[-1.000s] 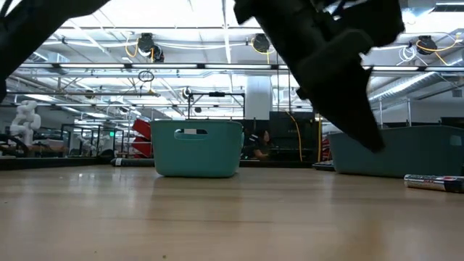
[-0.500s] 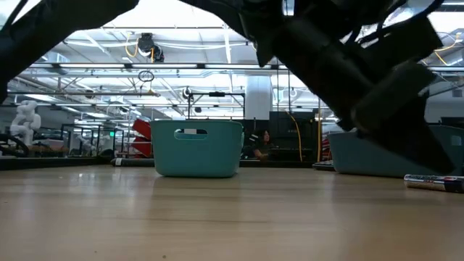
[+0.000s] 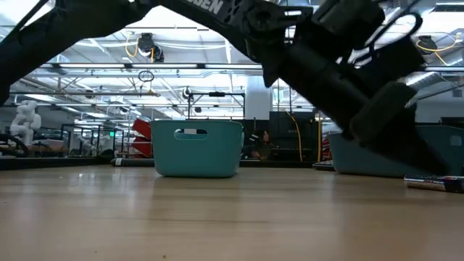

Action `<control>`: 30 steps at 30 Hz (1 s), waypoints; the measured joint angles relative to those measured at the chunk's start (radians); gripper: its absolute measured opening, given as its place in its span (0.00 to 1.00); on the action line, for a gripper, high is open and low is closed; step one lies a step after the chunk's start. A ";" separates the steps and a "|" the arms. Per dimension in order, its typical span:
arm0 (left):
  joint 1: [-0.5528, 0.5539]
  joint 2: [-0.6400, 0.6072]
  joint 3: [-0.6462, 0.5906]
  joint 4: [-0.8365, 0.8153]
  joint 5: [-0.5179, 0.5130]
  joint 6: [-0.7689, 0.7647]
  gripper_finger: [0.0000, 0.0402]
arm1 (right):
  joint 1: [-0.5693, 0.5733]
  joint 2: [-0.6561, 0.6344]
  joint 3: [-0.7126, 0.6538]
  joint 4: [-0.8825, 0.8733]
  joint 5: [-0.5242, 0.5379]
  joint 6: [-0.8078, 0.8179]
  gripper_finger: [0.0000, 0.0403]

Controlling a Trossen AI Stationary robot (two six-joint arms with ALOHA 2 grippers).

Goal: Sort batteries
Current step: Put the silver battery into the green bin

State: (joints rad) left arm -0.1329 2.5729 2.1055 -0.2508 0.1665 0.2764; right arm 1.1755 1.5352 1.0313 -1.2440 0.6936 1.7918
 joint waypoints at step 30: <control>0.003 -0.090 -0.007 -0.276 -0.162 0.027 0.13 | -0.003 0.000 0.000 0.016 -0.009 -0.001 0.34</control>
State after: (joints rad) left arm -0.1304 2.4832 2.0987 -0.5266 0.0049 0.3035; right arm 1.1728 1.5352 1.0313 -1.2283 0.6842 1.7910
